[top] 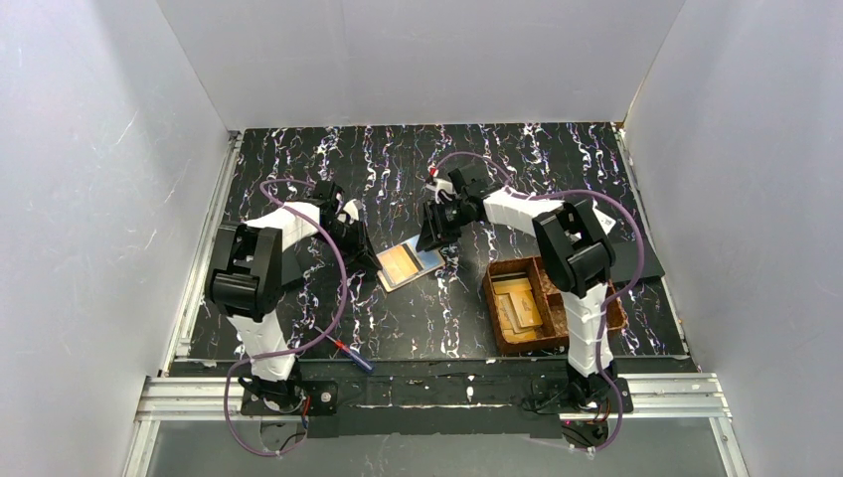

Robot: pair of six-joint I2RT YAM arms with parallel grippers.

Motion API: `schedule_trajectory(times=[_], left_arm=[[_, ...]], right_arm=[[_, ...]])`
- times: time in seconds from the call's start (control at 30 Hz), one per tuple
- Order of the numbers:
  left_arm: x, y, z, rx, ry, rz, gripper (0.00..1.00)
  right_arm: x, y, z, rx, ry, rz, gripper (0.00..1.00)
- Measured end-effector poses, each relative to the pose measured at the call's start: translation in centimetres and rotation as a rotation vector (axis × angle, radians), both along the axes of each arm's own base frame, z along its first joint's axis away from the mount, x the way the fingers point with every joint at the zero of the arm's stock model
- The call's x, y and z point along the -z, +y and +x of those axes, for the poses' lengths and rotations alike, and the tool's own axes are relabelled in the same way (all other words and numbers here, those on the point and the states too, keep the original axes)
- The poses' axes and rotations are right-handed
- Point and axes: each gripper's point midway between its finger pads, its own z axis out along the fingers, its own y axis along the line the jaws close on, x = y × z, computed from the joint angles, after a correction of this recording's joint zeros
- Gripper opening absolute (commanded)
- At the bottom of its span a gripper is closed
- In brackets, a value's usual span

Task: Put the credit cards into the card holder
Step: Insert the credit card into the card holder.

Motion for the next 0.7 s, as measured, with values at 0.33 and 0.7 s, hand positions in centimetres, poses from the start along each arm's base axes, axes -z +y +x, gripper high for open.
schedule_trajectory(times=[0.33,0.7], left_arm=[[2.0,0.3,-0.4,-0.003,0.049,0.026,0.13],[2.3,0.3,-0.5,-0.003,0.054,0.026,0.12]], right_arm=[[0.8,1.0,-0.5,-0.015,0.038,0.035,0.39],[0.4,2.8,-1.8,-0.041,0.053,0.079,0.33]])
